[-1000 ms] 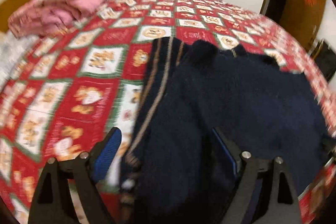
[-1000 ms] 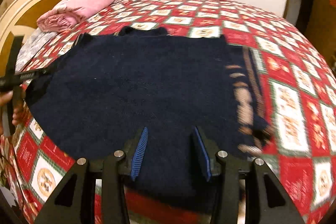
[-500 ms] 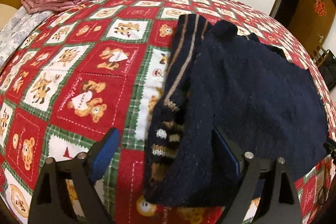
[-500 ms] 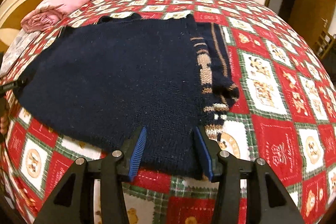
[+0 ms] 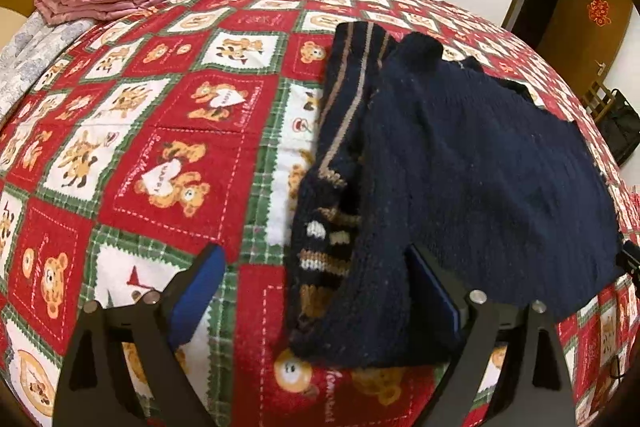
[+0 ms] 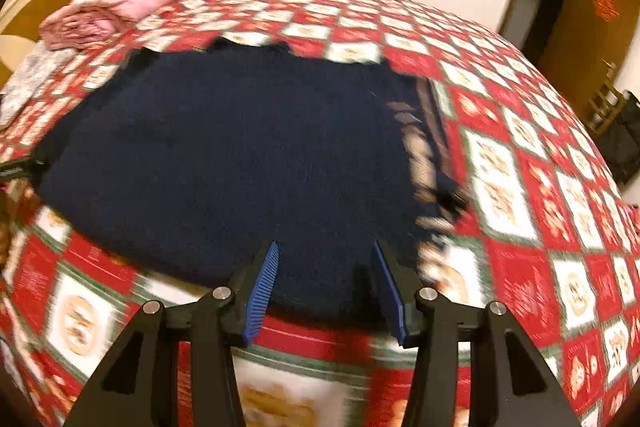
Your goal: Fold small clothes
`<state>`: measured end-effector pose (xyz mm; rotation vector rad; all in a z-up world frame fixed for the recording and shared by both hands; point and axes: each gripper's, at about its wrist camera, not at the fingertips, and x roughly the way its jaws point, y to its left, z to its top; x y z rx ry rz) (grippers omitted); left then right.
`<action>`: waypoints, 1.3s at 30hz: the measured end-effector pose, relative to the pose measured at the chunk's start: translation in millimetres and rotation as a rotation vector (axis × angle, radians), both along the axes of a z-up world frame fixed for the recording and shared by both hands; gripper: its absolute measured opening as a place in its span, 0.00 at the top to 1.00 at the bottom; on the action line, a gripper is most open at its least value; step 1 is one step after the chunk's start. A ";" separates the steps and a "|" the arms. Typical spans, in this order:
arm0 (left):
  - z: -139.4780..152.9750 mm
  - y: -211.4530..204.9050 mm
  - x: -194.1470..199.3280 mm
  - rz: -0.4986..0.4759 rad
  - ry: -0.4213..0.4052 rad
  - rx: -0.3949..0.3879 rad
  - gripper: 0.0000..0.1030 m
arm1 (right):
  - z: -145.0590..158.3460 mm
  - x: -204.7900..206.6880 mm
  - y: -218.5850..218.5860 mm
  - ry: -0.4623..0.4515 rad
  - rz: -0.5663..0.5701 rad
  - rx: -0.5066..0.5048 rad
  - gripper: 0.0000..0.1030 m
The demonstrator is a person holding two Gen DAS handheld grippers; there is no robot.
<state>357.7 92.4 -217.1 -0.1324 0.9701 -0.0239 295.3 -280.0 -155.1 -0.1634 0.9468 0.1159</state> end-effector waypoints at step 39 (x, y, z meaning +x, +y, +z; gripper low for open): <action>10.8 -4.5 177.2 -0.151 0.165 -0.148 0.10 | -14.7 -15.4 214.3 -0.057 0.480 0.088 0.51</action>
